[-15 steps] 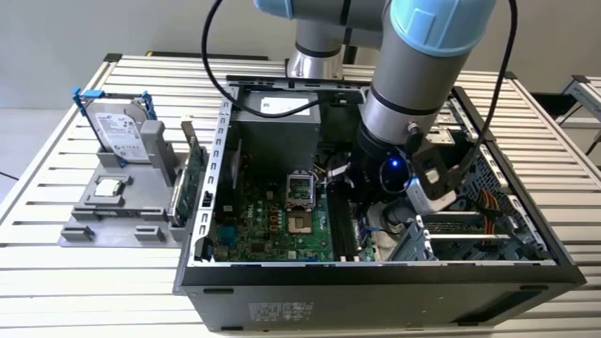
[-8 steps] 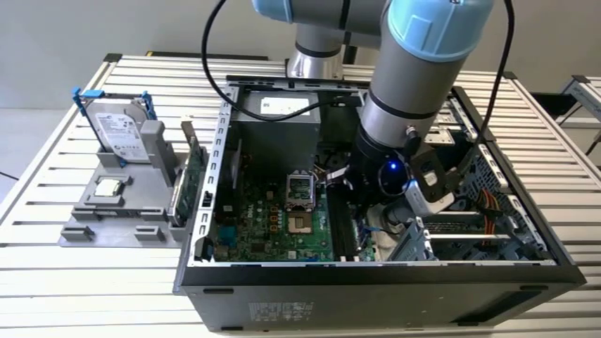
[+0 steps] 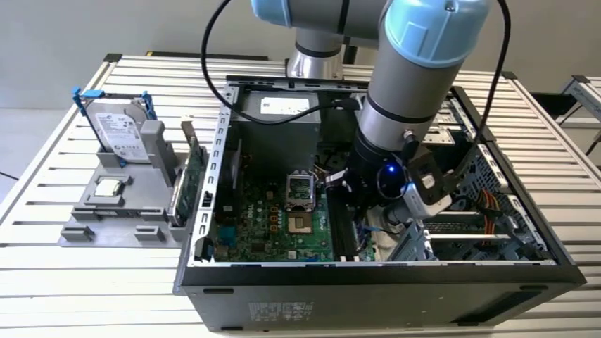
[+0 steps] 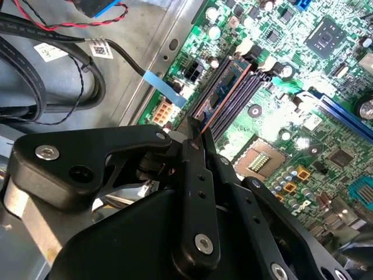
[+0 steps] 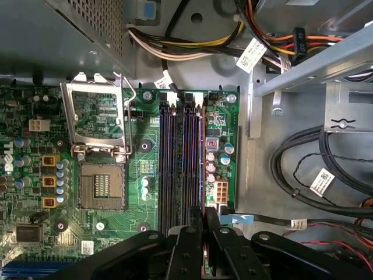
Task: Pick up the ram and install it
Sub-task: 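Insert the ram into the slot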
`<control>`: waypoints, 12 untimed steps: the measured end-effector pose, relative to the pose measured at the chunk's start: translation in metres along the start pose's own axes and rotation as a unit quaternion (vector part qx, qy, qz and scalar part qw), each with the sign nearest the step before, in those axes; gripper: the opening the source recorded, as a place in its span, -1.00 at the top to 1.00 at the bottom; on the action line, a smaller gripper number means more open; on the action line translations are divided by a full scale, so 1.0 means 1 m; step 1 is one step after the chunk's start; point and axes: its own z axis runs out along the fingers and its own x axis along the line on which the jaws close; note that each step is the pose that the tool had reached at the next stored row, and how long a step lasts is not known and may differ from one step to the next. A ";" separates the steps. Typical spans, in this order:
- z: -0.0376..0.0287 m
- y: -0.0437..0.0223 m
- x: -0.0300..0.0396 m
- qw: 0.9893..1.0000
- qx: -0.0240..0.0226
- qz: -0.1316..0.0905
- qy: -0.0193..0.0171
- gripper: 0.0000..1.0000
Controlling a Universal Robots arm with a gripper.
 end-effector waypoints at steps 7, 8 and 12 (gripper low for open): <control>0.0091 0.0006 0.0000 1.000 0.000 0.000 0.000 1.00; 0.0094 0.0008 0.0000 1.000 0.000 0.000 0.000 1.00; 0.0109 0.0015 0.0000 1.000 0.000 0.000 0.000 1.00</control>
